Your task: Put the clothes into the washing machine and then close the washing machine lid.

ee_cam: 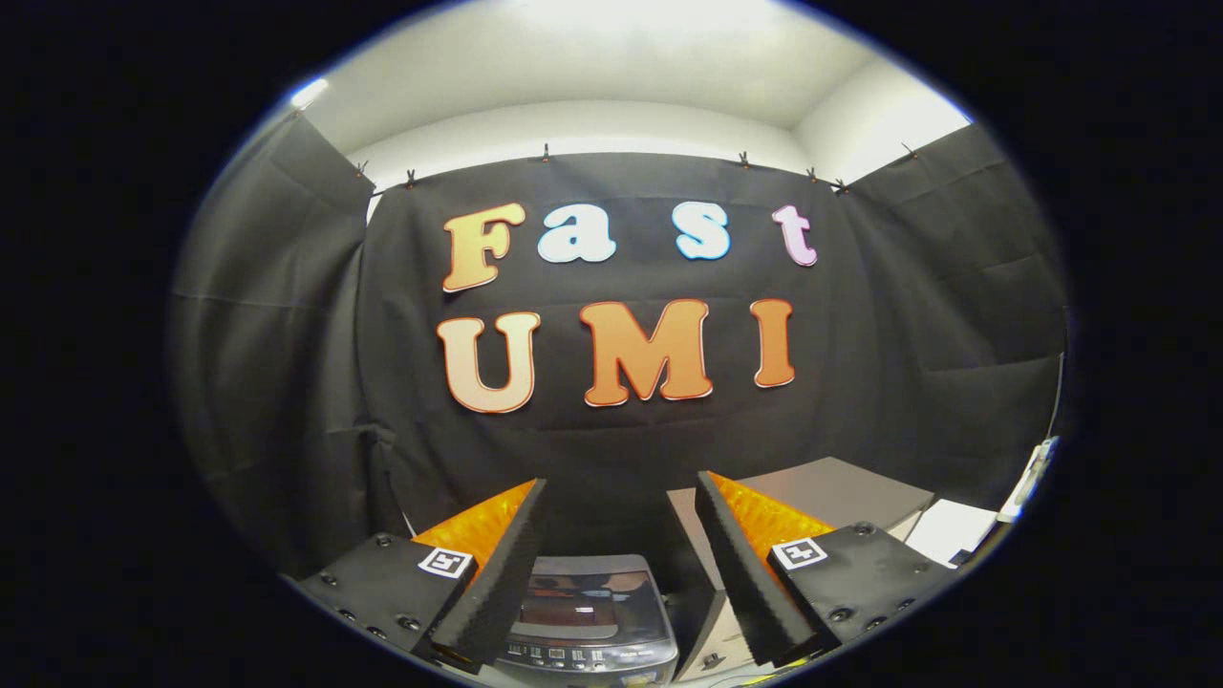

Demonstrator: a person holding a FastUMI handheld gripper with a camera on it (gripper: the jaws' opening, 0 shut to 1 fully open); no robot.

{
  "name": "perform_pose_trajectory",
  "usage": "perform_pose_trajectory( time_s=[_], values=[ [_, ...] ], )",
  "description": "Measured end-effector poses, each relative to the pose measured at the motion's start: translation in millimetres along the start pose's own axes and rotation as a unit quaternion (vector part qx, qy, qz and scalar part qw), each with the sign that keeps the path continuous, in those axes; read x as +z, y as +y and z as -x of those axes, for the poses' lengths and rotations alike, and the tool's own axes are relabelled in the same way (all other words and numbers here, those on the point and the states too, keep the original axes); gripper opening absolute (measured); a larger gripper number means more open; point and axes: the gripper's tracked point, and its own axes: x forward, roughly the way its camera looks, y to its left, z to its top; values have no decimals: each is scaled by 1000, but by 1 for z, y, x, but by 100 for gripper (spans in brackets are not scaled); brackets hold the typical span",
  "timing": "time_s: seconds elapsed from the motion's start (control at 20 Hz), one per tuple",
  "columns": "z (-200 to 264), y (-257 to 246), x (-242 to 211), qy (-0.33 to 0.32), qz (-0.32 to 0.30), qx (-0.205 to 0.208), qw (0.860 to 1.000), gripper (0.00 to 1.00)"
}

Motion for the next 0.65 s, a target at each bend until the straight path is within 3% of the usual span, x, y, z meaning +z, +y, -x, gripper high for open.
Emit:
perform_pose_trajectory(
  time_s=[0.2,0.65],
  values=[
    [14,-28,4,0,11,-14,1000,98],
    [13,-54,-1,16,3,11,1000,98]
  ],
)
